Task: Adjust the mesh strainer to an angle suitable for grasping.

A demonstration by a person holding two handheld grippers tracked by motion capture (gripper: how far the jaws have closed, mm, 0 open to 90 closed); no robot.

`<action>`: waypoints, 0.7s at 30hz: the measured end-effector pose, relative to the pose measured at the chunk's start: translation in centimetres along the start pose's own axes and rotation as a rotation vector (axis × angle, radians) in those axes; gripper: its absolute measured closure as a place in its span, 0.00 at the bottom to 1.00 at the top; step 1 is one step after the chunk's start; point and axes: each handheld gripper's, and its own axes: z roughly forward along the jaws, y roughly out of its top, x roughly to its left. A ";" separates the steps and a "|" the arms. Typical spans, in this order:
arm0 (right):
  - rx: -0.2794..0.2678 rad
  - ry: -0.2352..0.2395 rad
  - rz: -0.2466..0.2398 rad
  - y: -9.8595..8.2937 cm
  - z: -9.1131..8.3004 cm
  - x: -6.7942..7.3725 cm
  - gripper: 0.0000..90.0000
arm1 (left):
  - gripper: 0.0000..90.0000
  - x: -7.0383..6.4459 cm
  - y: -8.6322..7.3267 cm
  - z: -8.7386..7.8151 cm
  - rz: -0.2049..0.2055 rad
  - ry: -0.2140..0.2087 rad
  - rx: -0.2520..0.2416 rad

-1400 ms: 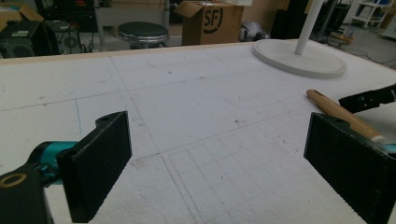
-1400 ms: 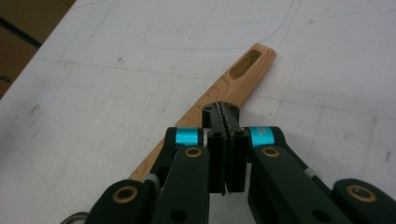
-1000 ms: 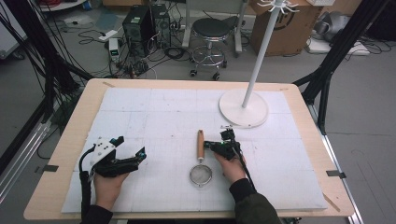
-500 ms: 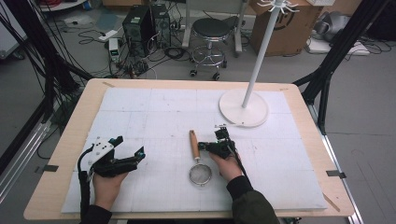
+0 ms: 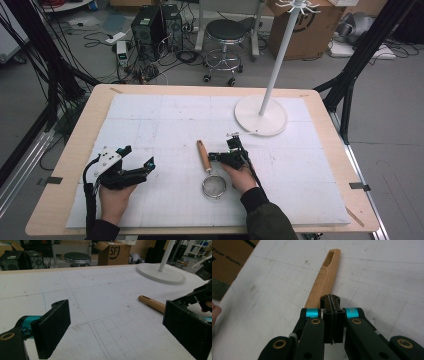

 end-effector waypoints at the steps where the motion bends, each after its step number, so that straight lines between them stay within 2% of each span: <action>1: 0.004 0.006 -0.001 0.0 0.1 0.1 1.00 | 0.09 0.0 0.0 0.0 0.000 0.000 0.002; 3: 0.004 0.012 -0.010 0.0 0.4 0.3 1.00 | 0.09 0.0 0.0 0.0 -0.001 0.000 -0.001; 12: 0.008 0.034 0.006 0.0 0.7 0.6 1.00 | 0.09 0.0 0.0 0.0 0.002 -0.001 0.002; 14: 0.003 0.055 0.009 0.0 0.9 0.7 1.00 | 0.09 0.0 0.0 0.0 0.003 0.000 0.003; 21: 0.031 0.060 -0.021 -0.2 1.3 1.3 1.00 | 0.09 0.0 0.0 0.0 0.004 0.001 0.003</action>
